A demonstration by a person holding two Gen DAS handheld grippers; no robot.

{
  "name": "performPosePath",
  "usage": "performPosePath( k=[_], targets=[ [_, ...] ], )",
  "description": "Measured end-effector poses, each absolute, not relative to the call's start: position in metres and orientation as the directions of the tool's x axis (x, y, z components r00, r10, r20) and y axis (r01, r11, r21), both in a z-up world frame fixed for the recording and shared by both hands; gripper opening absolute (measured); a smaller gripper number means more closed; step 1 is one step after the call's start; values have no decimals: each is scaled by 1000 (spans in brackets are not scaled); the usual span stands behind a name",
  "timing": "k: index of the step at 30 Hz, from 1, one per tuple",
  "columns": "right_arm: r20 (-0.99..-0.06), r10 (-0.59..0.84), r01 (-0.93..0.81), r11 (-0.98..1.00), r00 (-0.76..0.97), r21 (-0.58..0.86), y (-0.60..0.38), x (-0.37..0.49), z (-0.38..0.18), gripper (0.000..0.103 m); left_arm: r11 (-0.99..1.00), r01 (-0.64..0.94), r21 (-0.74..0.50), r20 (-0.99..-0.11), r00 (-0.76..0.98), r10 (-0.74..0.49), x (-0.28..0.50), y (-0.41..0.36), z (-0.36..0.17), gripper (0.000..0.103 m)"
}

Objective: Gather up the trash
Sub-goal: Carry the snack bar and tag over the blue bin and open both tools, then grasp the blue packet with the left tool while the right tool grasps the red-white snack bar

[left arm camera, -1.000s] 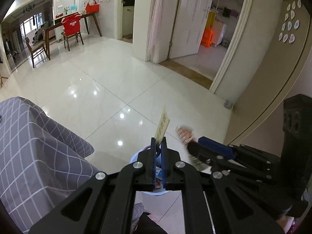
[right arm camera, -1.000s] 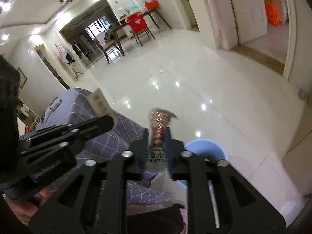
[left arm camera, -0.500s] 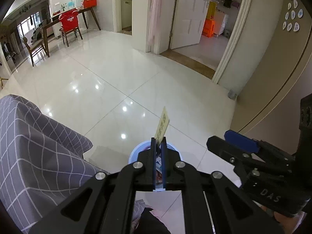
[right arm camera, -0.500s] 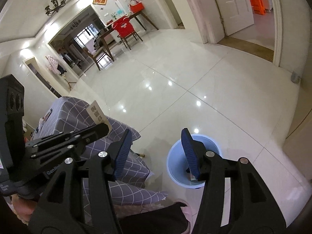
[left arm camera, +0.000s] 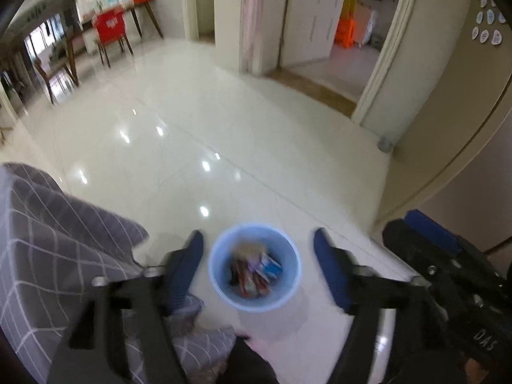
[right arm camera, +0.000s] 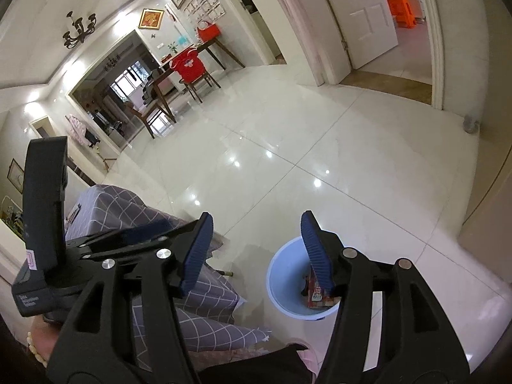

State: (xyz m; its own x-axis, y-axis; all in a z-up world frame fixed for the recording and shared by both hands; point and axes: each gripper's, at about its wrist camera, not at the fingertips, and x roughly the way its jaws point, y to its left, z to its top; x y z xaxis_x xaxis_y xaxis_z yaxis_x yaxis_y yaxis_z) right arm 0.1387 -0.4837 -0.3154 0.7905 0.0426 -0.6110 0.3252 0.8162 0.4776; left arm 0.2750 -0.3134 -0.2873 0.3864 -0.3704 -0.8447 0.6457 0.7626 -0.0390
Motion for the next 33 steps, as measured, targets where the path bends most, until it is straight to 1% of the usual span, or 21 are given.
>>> performPosePath(
  k=[2, 5, 8, 10, 12, 18, 26, 33],
  targets=[
    [-618, 39, 333, 815, 785, 474, -482, 141, -316, 60, 764, 645, -20, -848, 394, -354, 273, -312, -287, 71],
    [-622, 51, 337, 804, 782, 490, -480, 141, -318, 61, 769, 638, -29, -845, 395, -360, 270, -308, -284, 71],
    [-643, 60, 347, 802, 763, 487, -475, 144, -317, 70, 779, 627, -10, -840, 417, -346, 268, -300, -277, 71],
    [-653, 75, 347, 799, 753, 492, -469, 148, -315, 72, 793, 609, -12, -831, 435, -346, 266, -290, -268, 71],
    [-656, 81, 344, 800, 750, 492, -460, 151, -308, 78, 806, 591, -15, -824, 450, -345, 267, -279, -260, 71],
    [-618, 148, 232, 839, 772, 491, -417, 168, -277, 79, 841, 541, 15, -785, 527, -326, 269, -231, -221, 71],
    [-593, 248, 58, 892, 766, 448, -326, 207, -244, 79, 905, 422, 49, -744, 620, -249, 287, -127, -182, 71],
    [-615, 312, -130, 938, 724, 322, -217, 254, -218, 79, 954, 293, 63, -727, 669, -157, 320, -21, -164, 71]
  ],
)
